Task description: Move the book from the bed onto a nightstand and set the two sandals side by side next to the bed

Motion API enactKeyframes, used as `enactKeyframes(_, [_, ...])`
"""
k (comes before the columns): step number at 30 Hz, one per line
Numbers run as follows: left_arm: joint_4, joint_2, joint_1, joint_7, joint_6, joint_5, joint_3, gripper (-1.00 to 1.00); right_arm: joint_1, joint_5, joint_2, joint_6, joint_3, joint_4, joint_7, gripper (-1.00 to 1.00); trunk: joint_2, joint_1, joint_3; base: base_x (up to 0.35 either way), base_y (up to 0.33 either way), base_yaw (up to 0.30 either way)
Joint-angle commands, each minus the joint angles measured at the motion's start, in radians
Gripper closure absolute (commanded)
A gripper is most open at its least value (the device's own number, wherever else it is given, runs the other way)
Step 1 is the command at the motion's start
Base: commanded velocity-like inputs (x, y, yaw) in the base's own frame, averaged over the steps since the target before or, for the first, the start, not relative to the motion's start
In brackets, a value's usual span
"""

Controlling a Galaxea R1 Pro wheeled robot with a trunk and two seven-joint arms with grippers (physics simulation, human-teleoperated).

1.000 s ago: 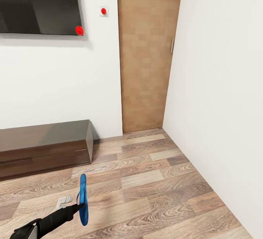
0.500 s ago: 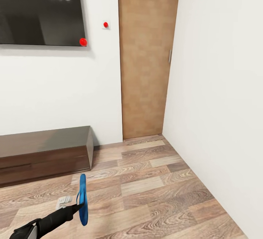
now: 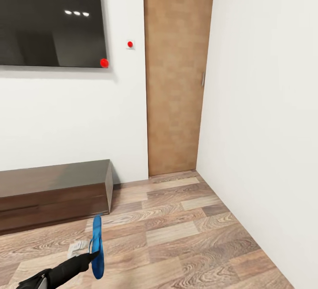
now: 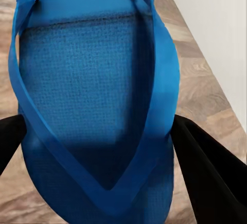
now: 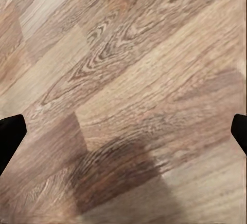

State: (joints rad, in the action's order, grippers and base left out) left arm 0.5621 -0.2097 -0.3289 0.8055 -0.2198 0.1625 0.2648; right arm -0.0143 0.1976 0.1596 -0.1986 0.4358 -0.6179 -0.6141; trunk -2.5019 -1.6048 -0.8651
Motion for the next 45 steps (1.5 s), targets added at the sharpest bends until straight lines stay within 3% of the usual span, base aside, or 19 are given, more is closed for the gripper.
enactKeyframes(1, [-0.005,0.007,-0.001,-0.036,0.001,0.013,0.002,1.0,-0.001,0.013,0.001,0.0,0.004,0.033,-0.003,-1.0,0.0,0.001,0.003,0.0,0.0,0.0])
enactKeyframes(3, [-0.053,0.034,-0.001,-0.116,0.054,0.011,0.0,1.0,-0.001,0.014,0.003,0.013,0.005,0.072,-0.004,-1.0,0.0,0.002,0.011,0.0,0.0,0.0])
enactKeyframes(7, [-0.1,0.047,-0.001,-0.141,0.123,0.01,-0.037,1.0,-0.001,0.009,0.004,0.014,0.003,0.074,0.0,-1.0,0.001,0.003,0.026,0.0,0.0,0.0])
enactKeyframes(11, [-0.113,0.057,-0.001,-0.18,0.145,0.011,-0.084,1.0,-0.001,0.008,0.003,0.016,0.0,0.071,0.028,-1.0,0.009,0.009,0.041,0.0,0.0,0.0])
enactKeyframes(18, [-0.164,0.067,-0.001,-0.276,0.191,0.012,-0.099,1.0,-0.001,0.008,0.004,0.116,-0.002,0.079,0.029,-1.0,0.058,0.035,0.063,0.0,0.0,0.0])
enactKeyframes(34, [-0.195,0.086,-0.001,-0.285,0.219,0.011,-0.102,1.0,-0.001,0.011,0.004,0.131,-0.002,0.084,0.031,-1.0,0.17,0.097,0.113,0.0,0.0,0.0])
enactKeyframes(45, [-0.2,0.094,-0.001,-0.285,0.219,0.012,-0.102,1.0,-0.001,0.012,0.005,0.131,-0.002,0.084,0.031,-1.0,0.17,0.097,0.109,0.0,0.0,0.0])
